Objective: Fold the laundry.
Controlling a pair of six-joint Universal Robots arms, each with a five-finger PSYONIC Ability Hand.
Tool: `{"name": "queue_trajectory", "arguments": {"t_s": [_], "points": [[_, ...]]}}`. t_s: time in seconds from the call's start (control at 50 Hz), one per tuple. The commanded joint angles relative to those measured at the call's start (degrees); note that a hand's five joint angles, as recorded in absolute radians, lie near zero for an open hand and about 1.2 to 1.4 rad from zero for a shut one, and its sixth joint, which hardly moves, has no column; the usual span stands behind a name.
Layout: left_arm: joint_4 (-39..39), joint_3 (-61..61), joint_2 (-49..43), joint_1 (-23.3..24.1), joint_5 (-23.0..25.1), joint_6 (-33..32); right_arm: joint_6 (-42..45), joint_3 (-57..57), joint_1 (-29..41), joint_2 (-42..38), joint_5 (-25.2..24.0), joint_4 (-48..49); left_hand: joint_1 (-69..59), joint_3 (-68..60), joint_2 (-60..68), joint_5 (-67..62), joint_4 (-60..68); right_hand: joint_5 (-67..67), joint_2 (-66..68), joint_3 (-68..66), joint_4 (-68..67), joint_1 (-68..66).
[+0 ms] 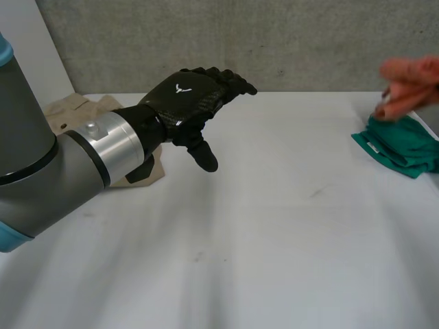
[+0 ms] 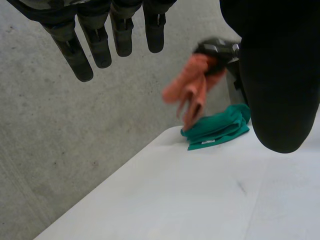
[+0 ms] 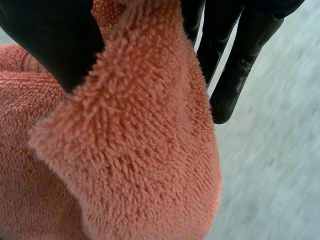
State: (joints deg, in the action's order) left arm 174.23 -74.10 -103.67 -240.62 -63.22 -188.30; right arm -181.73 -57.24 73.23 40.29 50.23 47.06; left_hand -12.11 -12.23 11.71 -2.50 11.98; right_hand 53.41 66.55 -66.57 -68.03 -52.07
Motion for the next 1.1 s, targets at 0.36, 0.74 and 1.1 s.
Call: {"name": "queue_trajectory", "arguments": {"t_s": [0.36,0.74,1.1], "points": [[1.6,-2.1,0.0,0.2,-0.1,0.6,9.2,-7.3,-7.2,1.2,-4.4,-8.9,0.9,1.0,-0.5,1.3,-0.8,-53.4,-56.5,56.6,58.0,42.1],[1.6,-2.9,1.9,0.0,0.0,0.7,53.4,-5.5,-11.0,9.3,24.3,-28.4,1.1,1.2,-0.7,1.4,-0.9,-53.4,-56.5,56.6,58.0,42.1],[2.4,-2.8,4.3,-1.3,-2.3,0.3,33.1,-20.3,8.4,28.7,22.7,-22.2,1.1,1.2,-0.7,1.4,-0.9,-53.4,-56.5,56.6,58.0,42.1]]}}
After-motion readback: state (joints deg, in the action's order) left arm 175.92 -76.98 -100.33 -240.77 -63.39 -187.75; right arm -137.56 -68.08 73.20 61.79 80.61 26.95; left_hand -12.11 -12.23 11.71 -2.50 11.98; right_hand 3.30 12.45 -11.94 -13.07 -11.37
